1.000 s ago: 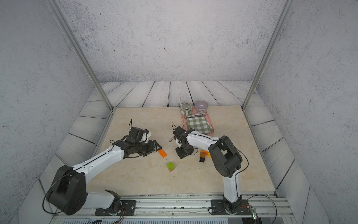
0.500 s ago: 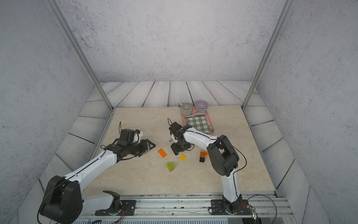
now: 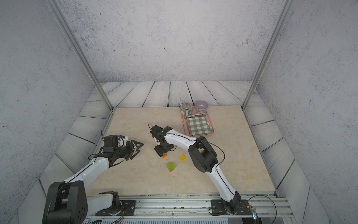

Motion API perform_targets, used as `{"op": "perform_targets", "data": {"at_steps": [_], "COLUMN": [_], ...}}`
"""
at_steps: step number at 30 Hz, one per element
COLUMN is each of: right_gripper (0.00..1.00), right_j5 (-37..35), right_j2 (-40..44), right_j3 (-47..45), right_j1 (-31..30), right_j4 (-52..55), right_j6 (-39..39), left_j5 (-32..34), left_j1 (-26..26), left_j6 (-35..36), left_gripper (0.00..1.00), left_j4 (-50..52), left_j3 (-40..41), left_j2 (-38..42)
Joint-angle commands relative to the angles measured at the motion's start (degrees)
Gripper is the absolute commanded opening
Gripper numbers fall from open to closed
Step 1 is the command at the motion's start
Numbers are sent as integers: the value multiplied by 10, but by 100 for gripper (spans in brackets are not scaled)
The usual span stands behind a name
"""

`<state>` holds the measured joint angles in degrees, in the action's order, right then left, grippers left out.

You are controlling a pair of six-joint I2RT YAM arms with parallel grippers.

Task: Assemble the letter r with lego
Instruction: Pick up the lego brick from the center of the board.

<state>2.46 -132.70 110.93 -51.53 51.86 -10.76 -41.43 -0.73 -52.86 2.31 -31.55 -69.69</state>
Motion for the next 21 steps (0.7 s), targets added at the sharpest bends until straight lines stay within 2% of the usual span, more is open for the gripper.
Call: {"op": "perform_targets", "data": {"at_steps": [1, 21], "right_gripper": [68, 50], "right_j5": [-27, -27], "right_j2": [-3, -52], "right_j3": [25, 56], "right_j1": [-6, -17], "right_j4": [31, 50], "right_j6": [-15, -13], "left_j5": [-25, -30], "left_j1": [-8, -9], "left_j6": [6, 10], "left_gripper": [62, 61], "left_j4": [-7, -7], "left_j3": [3, 11], "left_j2": [1, 3]}}
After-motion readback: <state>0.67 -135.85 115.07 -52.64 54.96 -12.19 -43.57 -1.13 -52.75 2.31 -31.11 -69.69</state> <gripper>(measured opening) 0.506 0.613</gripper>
